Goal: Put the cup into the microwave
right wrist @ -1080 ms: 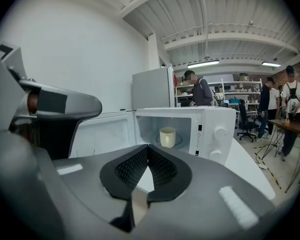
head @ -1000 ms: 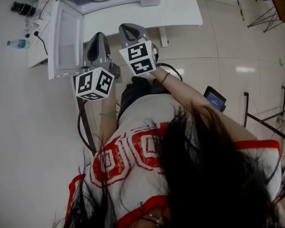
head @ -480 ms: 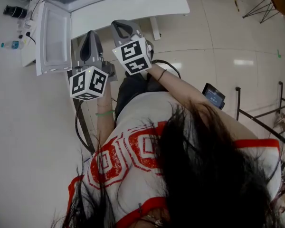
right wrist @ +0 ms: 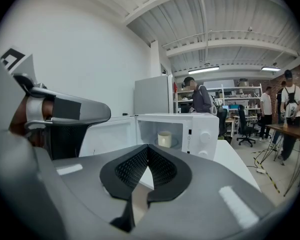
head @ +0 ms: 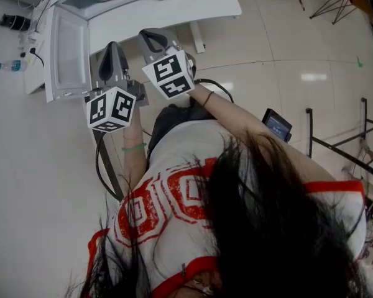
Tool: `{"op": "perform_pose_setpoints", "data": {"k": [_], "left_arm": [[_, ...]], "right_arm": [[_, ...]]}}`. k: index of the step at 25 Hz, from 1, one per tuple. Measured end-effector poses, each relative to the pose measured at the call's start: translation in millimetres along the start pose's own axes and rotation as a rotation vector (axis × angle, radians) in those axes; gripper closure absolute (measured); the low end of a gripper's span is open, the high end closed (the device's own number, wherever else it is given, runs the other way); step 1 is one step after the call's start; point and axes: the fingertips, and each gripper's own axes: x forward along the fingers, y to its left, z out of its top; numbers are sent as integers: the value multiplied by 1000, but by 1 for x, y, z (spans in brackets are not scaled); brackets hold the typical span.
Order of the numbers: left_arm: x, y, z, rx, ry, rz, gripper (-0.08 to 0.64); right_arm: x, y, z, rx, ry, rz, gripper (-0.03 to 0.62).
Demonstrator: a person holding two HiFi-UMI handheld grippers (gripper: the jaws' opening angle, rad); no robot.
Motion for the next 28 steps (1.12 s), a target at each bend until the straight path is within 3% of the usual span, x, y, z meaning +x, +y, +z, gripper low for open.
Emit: {"op": "perform_pose_setpoints", "data": {"k": [16, 28], "left_arm": [[-46, 47, 8, -19, 0, -44, 561], [-33, 32, 11, -37, -32, -77, 561]], "right_arm": [[3, 70, 4, 33, -8, -8, 591], [0, 58, 5, -10, 11, 3, 591]]}}
